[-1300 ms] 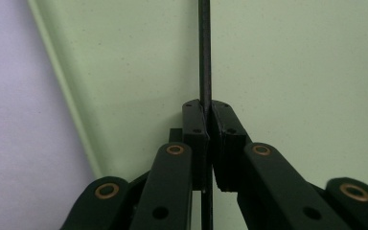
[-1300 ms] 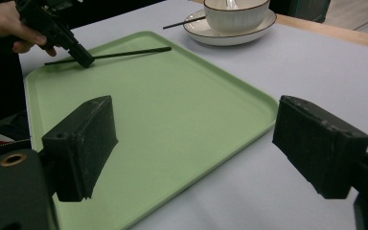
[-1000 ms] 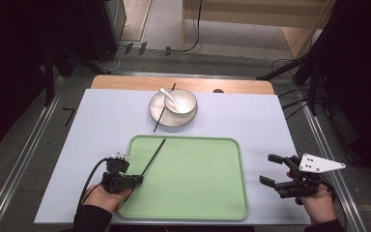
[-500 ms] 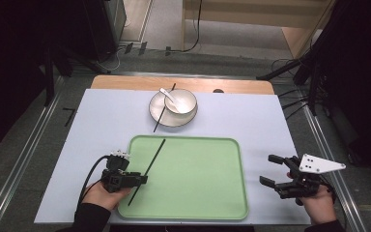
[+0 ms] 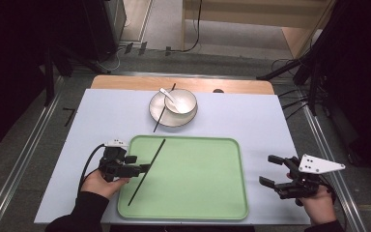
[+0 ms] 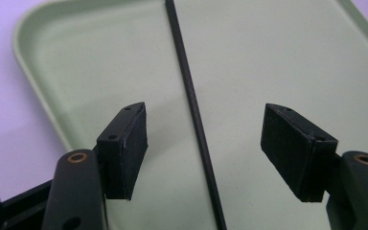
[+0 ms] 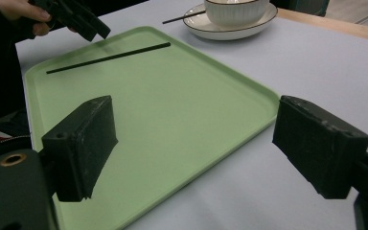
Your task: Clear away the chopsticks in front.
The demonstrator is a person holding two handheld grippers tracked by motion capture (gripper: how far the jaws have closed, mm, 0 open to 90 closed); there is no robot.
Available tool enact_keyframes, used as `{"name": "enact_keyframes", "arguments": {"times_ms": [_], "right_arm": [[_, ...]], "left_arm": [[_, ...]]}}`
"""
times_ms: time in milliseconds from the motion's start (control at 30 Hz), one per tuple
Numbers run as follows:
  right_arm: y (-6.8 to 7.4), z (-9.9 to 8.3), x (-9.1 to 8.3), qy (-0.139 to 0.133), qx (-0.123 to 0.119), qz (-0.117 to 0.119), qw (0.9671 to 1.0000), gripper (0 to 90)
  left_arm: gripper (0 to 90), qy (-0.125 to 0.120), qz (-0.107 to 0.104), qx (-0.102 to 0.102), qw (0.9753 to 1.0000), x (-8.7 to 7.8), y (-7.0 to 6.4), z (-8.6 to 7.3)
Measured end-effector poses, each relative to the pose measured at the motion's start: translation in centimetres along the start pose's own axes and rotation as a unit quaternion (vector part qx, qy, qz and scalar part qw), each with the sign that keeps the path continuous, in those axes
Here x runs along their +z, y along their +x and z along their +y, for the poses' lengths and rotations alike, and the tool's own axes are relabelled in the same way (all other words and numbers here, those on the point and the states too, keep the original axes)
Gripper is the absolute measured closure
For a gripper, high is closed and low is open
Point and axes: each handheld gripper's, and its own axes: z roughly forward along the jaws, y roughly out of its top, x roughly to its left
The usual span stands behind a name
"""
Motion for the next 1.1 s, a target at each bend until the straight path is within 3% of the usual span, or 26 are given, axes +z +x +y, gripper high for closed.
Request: {"name": "enact_keyframes", "arguments": {"times_ms": [133, 300, 433, 633, 767, 1100], "right_arm": [[-0.1, 0.0, 0.1, 0.003, 0.002, -0.002, 1.0000, 15.4], [-0.1, 0.0, 0.2, 0.002, 0.001, -0.002, 1.0000, 15.4], [-0.2, 0.0, 0.2, 0.002, 0.001, -0.002, 1.0000, 15.4], [-0.2, 0.0, 0.1, -0.003, 0.003, 0.000, 1.0000, 15.3], [-0.2, 0.0, 0.2, -0.001, 0.003, 0.000, 1.0000, 15.3], [-0.3, 0.0, 0.3, 0.000, 0.006, 0.002, 1.0000, 14.8]], "left_arm": [[32.3, -0.002, -0.003, 0.013, 0.9999, 0.1, 0.5, 0.9], [31.5, -0.015, -0.025, 0.000, 0.9996, 0.2, 1.6, 2.9], [31.4, -0.004, -0.012, 0.011, 0.9999, 0.8, 2.1, 4.6], [31.4, 0.000, -0.014, 0.013, 0.9998, 1.5, 2.5, 7.0], [31.4, 0.000, -0.008, 0.012, 0.9999, 1.9, 2.7, 8.5], [30.4, -0.006, 0.001, 0.033, 0.9994, 2.7, 2.8, 12.7]]}}
